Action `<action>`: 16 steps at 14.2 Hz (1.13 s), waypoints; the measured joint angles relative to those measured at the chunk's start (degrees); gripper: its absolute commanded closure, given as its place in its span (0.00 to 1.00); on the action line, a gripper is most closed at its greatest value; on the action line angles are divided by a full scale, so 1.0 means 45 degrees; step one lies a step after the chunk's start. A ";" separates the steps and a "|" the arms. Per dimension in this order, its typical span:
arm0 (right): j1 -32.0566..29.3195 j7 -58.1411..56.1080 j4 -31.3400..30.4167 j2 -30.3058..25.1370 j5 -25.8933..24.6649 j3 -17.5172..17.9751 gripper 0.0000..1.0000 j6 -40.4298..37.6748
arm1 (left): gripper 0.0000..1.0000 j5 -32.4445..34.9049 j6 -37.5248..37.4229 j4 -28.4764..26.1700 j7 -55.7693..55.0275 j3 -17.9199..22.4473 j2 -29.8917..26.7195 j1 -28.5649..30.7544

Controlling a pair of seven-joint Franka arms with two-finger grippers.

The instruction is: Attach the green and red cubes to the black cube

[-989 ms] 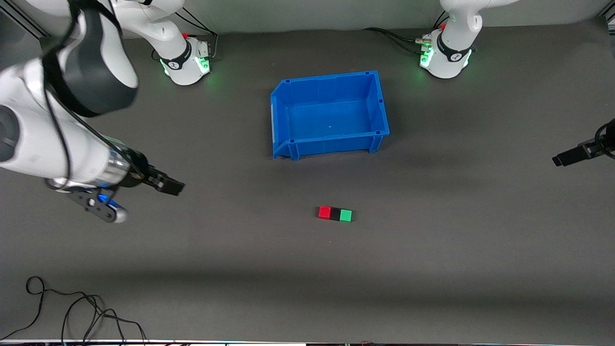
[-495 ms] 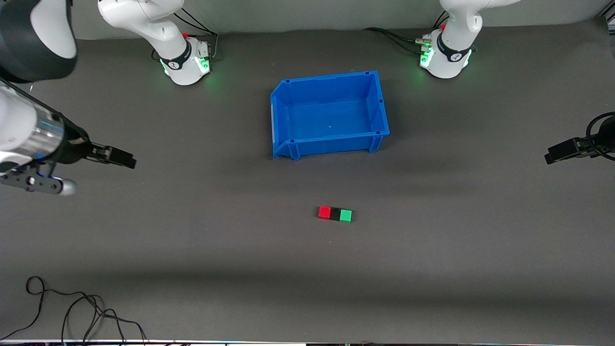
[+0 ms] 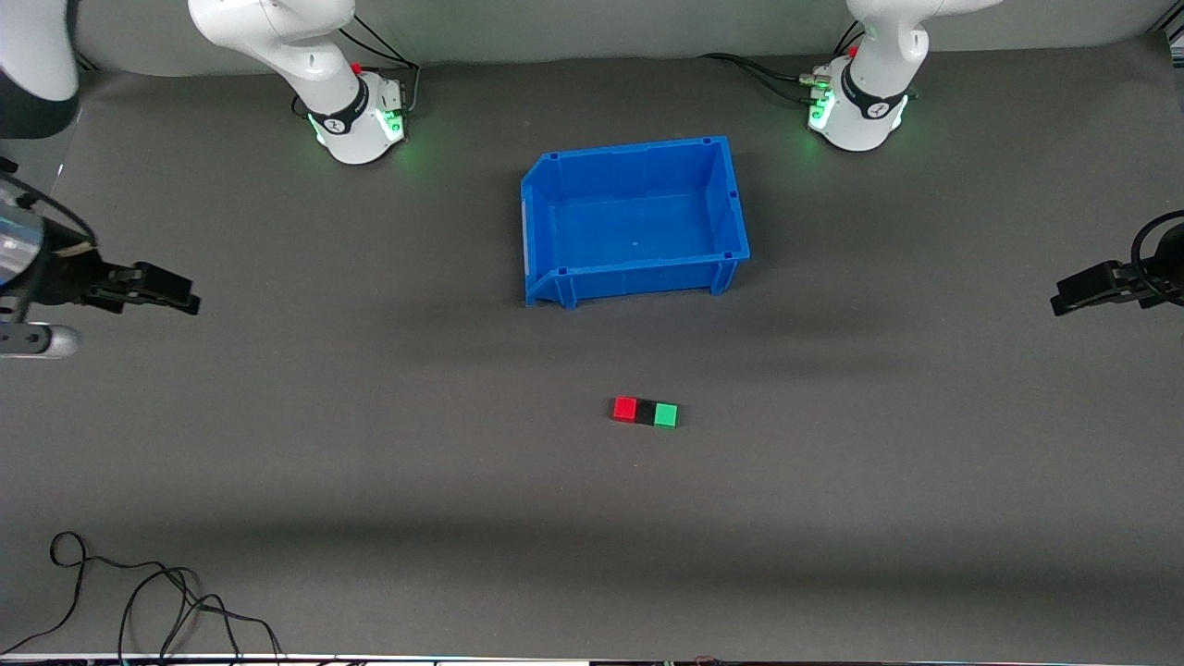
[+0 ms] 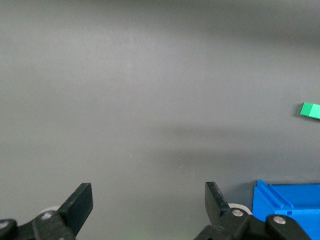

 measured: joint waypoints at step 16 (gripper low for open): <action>-0.1460 -0.0814 -0.0319 -0.0425 -0.0530 0.1058 0.00 0.0010 | 0.00 0.0065 0.1755 -0.1075 -0.0001 0.0050 -0.0535 -0.0506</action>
